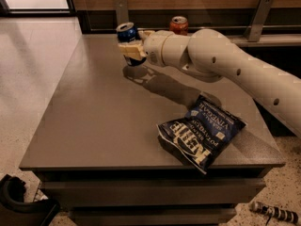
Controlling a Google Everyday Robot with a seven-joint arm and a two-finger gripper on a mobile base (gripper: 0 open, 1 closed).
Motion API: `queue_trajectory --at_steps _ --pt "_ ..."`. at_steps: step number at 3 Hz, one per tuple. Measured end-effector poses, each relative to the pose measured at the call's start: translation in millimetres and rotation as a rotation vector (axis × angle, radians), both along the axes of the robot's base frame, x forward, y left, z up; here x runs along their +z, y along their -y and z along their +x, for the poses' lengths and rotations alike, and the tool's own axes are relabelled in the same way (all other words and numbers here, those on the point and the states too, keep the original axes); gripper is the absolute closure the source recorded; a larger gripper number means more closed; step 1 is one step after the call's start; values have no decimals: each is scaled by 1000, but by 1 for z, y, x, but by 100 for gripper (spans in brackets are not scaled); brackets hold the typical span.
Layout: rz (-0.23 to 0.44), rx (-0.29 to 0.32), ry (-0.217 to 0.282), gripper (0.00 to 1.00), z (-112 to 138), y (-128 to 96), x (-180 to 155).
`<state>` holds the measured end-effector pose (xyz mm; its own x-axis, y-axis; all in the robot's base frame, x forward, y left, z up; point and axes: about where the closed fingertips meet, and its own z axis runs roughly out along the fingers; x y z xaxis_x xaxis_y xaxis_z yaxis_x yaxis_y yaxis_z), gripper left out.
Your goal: Place pepsi can upright
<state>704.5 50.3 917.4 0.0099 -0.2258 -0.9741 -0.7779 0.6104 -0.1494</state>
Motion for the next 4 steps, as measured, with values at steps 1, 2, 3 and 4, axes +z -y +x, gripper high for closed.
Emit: queue_trajectory --at_steps 1,2,3,4 --pt "40 19 4 100 1 -5 -13" --pt "66 19 -11 100 1 -6 -24" --pt "104 -4 -53 100 -6 -6 -41" --pt "107 -4 -59 84 -7 -8 -43"
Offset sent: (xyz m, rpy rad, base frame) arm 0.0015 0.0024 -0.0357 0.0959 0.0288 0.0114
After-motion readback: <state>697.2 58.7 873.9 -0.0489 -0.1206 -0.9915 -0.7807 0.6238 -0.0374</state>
